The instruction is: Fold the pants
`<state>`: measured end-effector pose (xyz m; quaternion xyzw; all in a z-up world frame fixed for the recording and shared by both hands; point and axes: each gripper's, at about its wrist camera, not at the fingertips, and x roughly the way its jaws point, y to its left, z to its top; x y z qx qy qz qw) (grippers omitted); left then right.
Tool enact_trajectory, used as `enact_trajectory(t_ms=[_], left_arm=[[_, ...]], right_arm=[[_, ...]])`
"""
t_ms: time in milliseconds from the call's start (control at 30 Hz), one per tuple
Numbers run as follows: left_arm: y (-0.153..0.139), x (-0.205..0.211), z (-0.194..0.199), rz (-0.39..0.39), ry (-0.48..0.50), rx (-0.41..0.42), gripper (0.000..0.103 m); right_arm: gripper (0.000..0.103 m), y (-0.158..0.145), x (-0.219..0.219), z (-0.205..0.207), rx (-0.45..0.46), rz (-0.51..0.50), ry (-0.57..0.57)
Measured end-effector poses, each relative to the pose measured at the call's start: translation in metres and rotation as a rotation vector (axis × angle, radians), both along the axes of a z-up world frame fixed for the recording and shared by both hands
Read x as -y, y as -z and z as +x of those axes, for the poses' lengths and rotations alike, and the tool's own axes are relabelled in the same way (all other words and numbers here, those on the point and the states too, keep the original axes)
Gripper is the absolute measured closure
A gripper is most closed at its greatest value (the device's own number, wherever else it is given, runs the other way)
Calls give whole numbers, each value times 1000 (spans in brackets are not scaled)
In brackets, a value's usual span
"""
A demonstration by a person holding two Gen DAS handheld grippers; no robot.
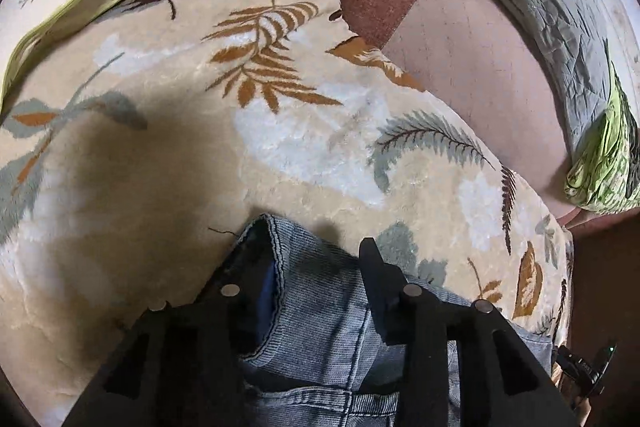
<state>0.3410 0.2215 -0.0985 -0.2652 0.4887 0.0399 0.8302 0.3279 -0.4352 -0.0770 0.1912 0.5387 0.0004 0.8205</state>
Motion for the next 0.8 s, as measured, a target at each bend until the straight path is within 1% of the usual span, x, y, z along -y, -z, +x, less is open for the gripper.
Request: enact_trajectory(t_ms=[33, 67, 100, 133, 167, 233, 333, 500, 633, 800], left_arm=[[1, 1, 1, 11, -2, -7, 82], [2, 1, 2, 21, 1, -18, 100], [3, 2, 3, 31, 1, -21, 100], [1, 2, 2, 38, 4, -9, 100], [-1, 2, 1, 48, 5, 5, 101], [-10, 1, -4, 47, 1, 38, 101], [-33, -1, -13, 47, 4, 105, 101], [-77, -5, -37, 7, 10, 203, 101], [-118, -9, -69, -27, 36, 294, 101], [-162, -21, -129, -61, 62, 392, 101]], right_arm=[[62, 4, -2, 2, -11, 3, -4], [72, 8, -4, 4, -29, -14, -6], [74, 9, -6, 5, -28, -29, -4], [82, 7, -7, 5, -18, -32, -4], [85, 5, -8, 4, -9, -34, -5], [86, -4, -14, 1, 18, -69, -12], [86, -22, -14, -6, 71, -63, 5], [86, -63, -17, -24, 170, -50, 17], [86, -96, -23, -43, 244, -38, 23], [86, -138, -22, -83, 345, 3, 27]])
